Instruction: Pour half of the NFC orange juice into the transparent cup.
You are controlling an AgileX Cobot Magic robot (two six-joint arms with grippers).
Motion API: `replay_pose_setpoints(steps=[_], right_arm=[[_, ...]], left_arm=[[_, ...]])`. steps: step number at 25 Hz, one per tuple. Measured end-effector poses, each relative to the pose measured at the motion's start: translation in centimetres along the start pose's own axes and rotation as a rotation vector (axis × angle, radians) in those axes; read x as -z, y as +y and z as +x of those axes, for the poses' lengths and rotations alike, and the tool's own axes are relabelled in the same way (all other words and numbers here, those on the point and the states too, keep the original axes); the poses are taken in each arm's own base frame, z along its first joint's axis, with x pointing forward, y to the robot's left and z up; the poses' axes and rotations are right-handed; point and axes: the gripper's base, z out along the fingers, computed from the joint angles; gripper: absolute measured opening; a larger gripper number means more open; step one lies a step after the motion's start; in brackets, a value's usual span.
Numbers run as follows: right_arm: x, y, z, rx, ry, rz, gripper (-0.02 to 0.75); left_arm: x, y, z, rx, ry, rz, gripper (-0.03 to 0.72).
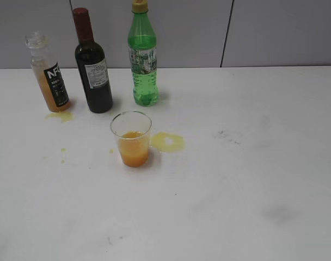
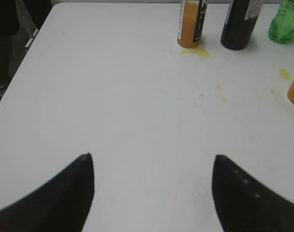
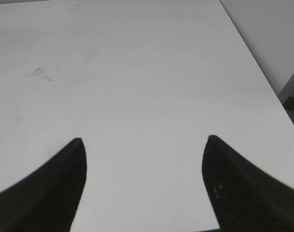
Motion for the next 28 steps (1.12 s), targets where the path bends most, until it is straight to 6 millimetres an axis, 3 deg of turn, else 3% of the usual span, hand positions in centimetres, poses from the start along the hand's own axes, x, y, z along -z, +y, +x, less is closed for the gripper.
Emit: replay_pose_setpoints(steps=[28], right_arm=[[0.00, 0.00, 0.00, 0.000, 0.000, 0.000, 0.571]], left_arm=[[0.00, 0.00, -0.01, 0.000, -0.001, 0.000, 0.584]])
